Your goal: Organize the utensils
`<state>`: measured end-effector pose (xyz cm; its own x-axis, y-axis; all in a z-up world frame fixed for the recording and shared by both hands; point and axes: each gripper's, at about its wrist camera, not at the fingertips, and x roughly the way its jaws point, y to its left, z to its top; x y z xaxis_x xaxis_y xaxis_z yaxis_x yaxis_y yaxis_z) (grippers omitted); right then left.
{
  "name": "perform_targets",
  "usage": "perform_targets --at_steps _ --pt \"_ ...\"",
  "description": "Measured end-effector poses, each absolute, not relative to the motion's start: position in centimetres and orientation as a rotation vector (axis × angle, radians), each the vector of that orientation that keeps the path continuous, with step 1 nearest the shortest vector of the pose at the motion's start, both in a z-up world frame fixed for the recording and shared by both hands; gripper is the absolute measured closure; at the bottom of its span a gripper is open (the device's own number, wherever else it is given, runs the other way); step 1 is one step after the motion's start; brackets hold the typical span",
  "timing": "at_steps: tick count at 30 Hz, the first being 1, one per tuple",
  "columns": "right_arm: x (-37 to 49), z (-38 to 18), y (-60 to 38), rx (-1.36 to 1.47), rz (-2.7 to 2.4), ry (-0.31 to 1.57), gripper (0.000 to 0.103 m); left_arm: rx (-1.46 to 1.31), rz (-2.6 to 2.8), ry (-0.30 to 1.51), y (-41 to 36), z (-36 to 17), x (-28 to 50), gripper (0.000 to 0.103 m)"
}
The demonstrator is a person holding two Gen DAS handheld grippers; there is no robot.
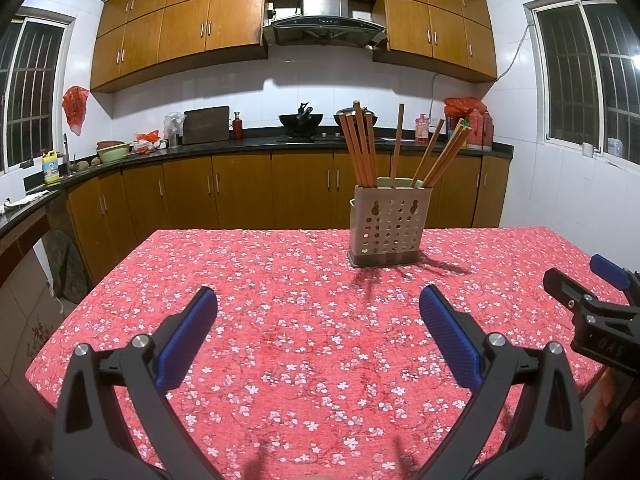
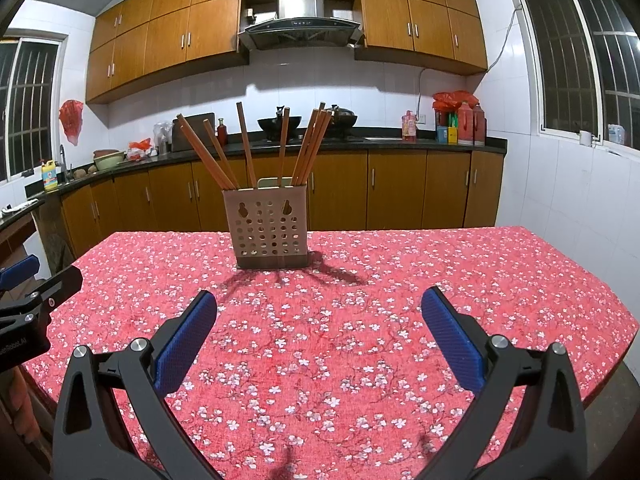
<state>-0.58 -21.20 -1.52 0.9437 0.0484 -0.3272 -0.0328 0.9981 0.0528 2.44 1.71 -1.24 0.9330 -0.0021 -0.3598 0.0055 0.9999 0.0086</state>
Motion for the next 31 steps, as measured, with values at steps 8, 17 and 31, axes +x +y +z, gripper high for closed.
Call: perform_targets --at_steps 8,17,31 --pt "-0.55 -1.48 -21.20 0.047 0.041 0.335 0.002 0.010 -0.004 0.369 1.61 -1.28 2.48 0.004" --pt "-0.64 -1.53 -21.12 0.048 0.042 0.338 0.002 0.011 -0.002 0.368 1.75 -1.23 2.62 0.004" --pt "-0.66 -1.60 -21.22 0.050 0.043 0.340 0.002 0.002 0.004 0.374 2.13 -1.36 2.88 0.004"
